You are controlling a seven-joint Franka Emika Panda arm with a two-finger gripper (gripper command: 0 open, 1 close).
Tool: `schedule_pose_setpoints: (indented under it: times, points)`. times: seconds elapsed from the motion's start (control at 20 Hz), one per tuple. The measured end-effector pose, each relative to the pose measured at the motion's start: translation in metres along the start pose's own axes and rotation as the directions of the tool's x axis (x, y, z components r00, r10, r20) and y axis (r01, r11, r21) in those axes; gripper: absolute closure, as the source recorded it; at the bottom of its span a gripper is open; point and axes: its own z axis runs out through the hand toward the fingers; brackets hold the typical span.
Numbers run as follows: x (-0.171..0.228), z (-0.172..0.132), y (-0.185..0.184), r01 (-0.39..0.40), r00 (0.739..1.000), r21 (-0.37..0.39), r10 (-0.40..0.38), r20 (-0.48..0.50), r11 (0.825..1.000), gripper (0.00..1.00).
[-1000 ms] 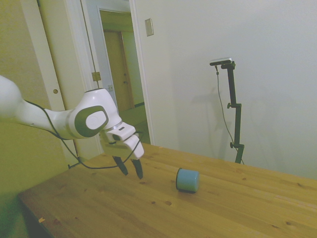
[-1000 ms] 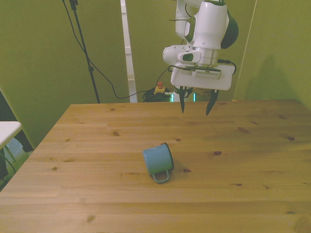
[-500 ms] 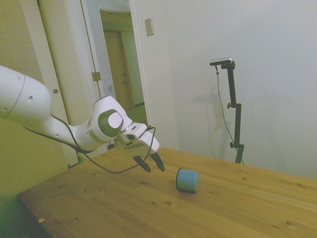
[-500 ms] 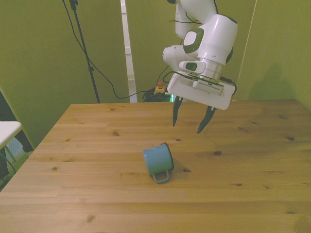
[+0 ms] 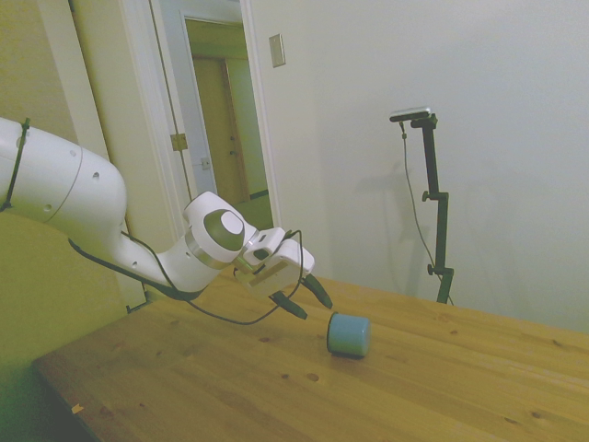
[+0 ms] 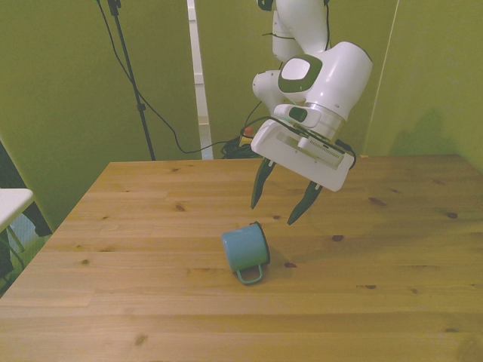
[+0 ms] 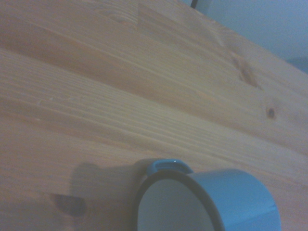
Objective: Flip the mug upright
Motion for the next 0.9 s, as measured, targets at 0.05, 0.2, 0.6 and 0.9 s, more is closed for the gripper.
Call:
schedule_pose_setpoints:
  times: [0.05, 0.2, 0.6, 0.9]
  points:
    - [0.0, 0.002, 0.001, 0.013, 1.0, -0.005, -0.013, -0.012, 1.0, 0.0]
    - [-0.003, 0.009, 0.002, 0.053, 0.997, -0.028, -0.054, -0.053, 0.998, 0.0]
    - [-0.008, 0.025, 0.001, 0.054, 0.986, -0.121, -0.072, -0.148, 0.991, 0.0]
    - [-0.013, 0.033, -0.008, 0.037, 0.978, -0.18, -0.072, -0.195, 0.983, 0.0]
